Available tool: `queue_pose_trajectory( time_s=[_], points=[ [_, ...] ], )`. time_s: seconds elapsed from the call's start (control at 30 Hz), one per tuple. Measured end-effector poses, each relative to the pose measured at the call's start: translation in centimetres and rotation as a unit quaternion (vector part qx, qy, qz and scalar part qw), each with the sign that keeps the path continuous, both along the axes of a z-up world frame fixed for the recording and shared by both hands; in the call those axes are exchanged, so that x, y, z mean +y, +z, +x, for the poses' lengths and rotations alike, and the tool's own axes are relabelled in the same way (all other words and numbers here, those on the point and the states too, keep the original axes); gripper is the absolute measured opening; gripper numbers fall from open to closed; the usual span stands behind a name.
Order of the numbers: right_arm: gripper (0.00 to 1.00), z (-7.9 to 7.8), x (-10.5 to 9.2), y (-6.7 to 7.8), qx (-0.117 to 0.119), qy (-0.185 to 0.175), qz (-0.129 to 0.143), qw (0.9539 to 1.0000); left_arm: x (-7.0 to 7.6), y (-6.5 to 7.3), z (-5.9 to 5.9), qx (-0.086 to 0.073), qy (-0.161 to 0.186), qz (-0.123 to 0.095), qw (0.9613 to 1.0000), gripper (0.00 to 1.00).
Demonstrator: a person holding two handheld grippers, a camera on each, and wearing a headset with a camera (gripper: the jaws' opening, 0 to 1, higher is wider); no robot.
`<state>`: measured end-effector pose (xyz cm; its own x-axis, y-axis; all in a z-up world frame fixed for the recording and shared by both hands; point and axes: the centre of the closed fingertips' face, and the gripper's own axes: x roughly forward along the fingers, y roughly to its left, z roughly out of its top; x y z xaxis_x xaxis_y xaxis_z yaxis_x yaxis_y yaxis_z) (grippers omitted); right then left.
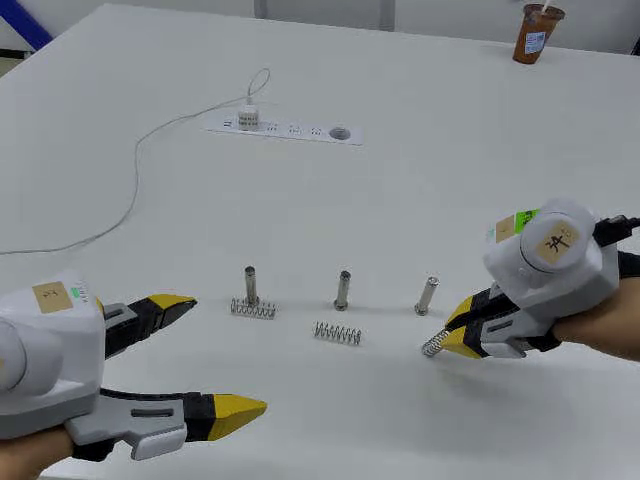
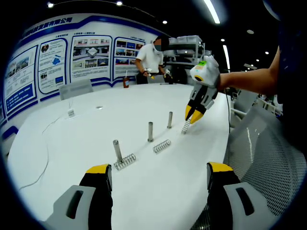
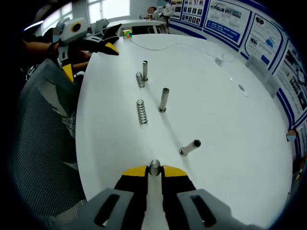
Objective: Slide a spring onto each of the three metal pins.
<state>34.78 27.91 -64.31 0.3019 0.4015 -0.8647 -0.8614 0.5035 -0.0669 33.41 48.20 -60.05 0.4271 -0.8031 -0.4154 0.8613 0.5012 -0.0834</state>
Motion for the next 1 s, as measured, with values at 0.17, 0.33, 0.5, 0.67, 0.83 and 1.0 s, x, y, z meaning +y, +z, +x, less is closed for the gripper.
queue_pose_trajectory(
  time_s=[0.17, 0.33, 0.5, 0.67, 0.83, 1.0],
  points=[
    [0.12, -0.1, 0.0, 0.6, 0.003, -0.004, 0.003, 1.0000, 0.0, 0.0, 0.0, -0.001, 0.000, 0.000, 1.0000, 0.83],
    [0.12, 0.0, 0.1, 2.1, 0.010, -0.014, 0.014, 0.9998, -0.1, 0.1, 0.0, -0.002, -0.001, -0.002, 1.0000, 0.83],
    [0.12, 0.2, 0.1, 3.8, 0.013, -0.014, 0.010, 0.9998, -0.1, 0.2, 0.1, -0.003, 0.000, -0.005, 1.0000, 0.83],
    [0.12, 1.1, 0.1, 5.5, 0.010, -0.010, 0.007, 0.9999, -0.1, 0.3, 0.0, -0.003, 0.001, -0.007, 1.0000, 0.83],
    [0.12, 2.1, -0.2, 6.4, 0.005, -0.010, -0.004, 0.9999, 0.0, 0.4, 0.0, -0.005, 0.002, -0.007, 1.0000, 0.83],
    [0.12, 3.3, -0.6, 7.2, -0.002, -0.010, -0.016, 0.9998, 0.1, 0.5, 0.0, -0.007, 0.003, -0.006, 1.0000, 0.83]
  ],
)
